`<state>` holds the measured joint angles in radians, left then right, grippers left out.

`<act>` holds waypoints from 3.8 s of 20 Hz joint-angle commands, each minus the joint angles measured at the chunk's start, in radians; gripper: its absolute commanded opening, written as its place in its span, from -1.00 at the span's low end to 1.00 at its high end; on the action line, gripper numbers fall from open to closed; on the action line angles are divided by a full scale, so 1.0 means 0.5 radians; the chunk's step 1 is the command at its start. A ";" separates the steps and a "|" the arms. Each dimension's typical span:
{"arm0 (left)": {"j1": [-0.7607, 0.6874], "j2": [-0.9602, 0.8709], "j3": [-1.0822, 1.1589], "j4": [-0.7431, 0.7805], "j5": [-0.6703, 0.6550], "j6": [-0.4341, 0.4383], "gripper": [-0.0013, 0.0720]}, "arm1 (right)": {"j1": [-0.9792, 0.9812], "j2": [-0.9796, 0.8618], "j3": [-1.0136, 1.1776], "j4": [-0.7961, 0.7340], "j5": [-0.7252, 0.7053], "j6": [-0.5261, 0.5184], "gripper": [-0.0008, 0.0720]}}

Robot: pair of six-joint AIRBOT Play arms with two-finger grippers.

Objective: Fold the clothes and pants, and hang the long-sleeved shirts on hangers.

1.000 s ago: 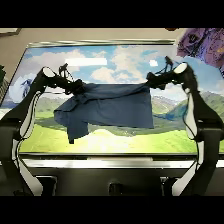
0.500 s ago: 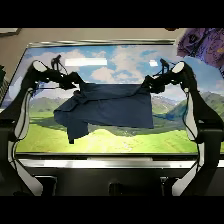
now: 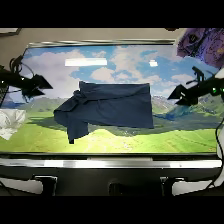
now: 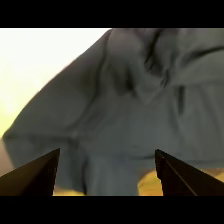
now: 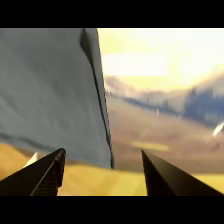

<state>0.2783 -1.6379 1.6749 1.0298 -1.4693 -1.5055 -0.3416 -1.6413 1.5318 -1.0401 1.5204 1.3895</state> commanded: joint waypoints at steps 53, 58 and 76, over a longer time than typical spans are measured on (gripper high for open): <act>0.316 0.148 -1.648 -0.784 0.853 0.885 0.96 | 0.229 0.468 -1.212 0.598 -0.594 -0.376 -0.89; 0.304 0.138 -1.647 -0.784 0.879 0.884 0.30 | 0.229 0.469 -1.212 0.599 -0.588 -0.377 -0.89; -0.144 0.288 0.060 -0.626 0.739 0.629 -0.93 | 0.592 0.656 0.104 -0.032 -0.631 0.042 -0.90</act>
<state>0.2718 -1.5059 1.4284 0.6540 -1.0939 -1.1084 -0.0986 -1.3190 1.3586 -0.9222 1.2594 1.3121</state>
